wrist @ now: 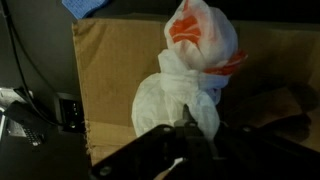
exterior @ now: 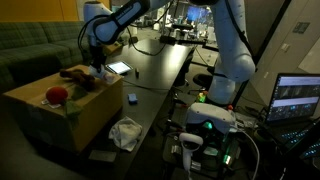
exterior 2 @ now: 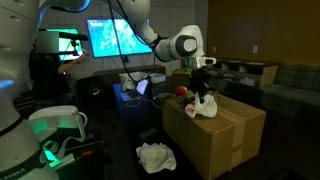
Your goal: Put the objects on the table onto the box and the objects on the box onto the table
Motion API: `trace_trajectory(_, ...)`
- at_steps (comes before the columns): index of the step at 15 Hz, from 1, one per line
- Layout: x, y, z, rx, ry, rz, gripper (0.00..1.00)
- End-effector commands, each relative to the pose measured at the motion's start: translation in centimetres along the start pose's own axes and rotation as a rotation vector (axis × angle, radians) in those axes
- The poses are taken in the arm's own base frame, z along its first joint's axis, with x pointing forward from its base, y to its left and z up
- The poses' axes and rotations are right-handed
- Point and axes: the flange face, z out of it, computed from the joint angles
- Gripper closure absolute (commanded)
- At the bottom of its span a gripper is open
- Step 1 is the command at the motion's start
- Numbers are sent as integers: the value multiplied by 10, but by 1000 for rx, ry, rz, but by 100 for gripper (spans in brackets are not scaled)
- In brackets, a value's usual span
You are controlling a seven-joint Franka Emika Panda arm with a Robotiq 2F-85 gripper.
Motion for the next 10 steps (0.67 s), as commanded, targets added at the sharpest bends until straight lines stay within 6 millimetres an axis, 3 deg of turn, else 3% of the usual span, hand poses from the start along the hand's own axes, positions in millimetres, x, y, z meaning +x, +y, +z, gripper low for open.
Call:
trace_trajectory(1,14,-5,-3,-56,40,47,99)
trace_trajectory(6,18,-8,-2,-115,62,84,98)
trace_trajectory(7,18,-9,-3,-116,63,86,72)
trace_trajectory(8,17,-11,-2,-115,63,86,70)
trace_trajectory(10,17,-14,-6,-104,63,91,56)
